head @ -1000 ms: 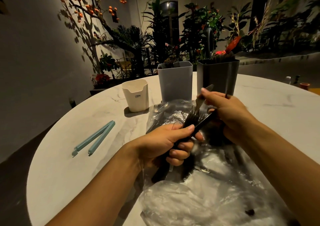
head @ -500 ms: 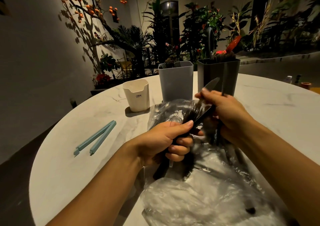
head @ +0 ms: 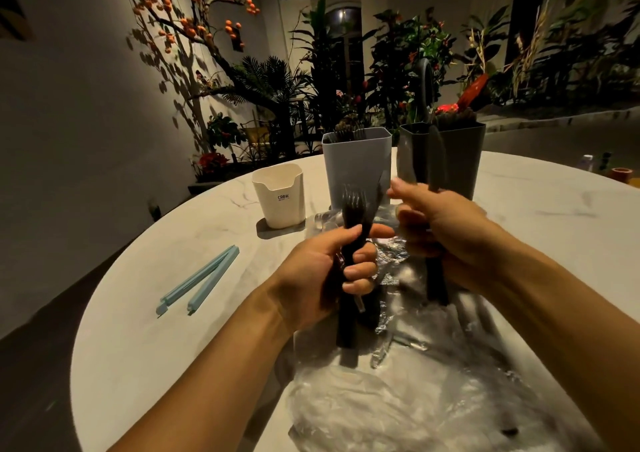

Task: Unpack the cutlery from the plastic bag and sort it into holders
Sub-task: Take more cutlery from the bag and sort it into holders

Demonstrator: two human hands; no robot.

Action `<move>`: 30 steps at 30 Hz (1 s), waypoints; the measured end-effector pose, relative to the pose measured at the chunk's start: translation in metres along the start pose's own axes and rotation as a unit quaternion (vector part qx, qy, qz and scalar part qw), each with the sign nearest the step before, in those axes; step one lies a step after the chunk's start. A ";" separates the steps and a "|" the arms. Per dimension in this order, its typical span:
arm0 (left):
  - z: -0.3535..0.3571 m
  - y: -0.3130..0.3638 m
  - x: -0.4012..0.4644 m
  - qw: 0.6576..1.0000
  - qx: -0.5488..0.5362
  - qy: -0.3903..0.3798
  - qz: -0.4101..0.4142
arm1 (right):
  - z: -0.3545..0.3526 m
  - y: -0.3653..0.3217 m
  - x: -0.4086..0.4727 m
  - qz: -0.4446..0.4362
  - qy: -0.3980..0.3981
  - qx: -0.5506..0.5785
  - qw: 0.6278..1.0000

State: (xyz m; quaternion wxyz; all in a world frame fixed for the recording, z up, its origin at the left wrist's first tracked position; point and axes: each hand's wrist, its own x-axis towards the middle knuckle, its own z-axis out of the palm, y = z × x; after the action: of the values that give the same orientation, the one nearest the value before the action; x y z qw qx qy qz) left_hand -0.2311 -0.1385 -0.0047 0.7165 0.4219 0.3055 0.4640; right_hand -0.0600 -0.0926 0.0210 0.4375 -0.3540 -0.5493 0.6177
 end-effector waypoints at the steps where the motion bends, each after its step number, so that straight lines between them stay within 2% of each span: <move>1: 0.000 0.000 0.000 1.000 0.000 -0.007 0.002 | 0.001 0.001 -0.001 -0.006 -0.012 -0.026 1.000; 6: 0.002 -0.002 -0.001 0.999 0.042 0.004 0.000 | 0.005 0.006 -0.002 -0.029 0.034 -0.046 0.998; 11: 0.000 0.001 -0.001 0.996 0.062 0.061 0.004 | -0.011 0.000 0.002 -0.026 0.088 0.072 0.993; 14: 0.001 0.001 0.000 0.993 0.067 0.096 0.012 | -0.016 0.001 0.003 -0.030 0.102 0.098 0.989; 21: -0.007 -0.002 0.012 0.972 -0.013 0.222 0.074 | -0.011 -0.001 -0.001 -0.059 0.065 0.139 0.986; 24: -0.007 0.000 0.014 0.970 -0.056 0.219 0.092 | -0.009 -0.001 -0.004 -0.056 0.033 0.146 0.987; 27: -0.007 0.002 0.013 0.968 -0.055 0.209 0.127 | -0.009 0.001 -0.003 -0.040 0.026 0.149 0.988; 30: -0.005 0.003 0.012 0.961 -0.058 0.212 0.165 | -0.009 0.005 -0.003 -0.022 0.006 0.065 0.998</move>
State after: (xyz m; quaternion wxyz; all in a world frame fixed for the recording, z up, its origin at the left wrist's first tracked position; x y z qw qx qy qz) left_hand -0.2316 -0.1257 -0.0048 0.5717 0.3166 0.3490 0.6717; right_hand -0.0516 -0.0919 0.0145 0.4763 -0.3167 -0.5126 0.6404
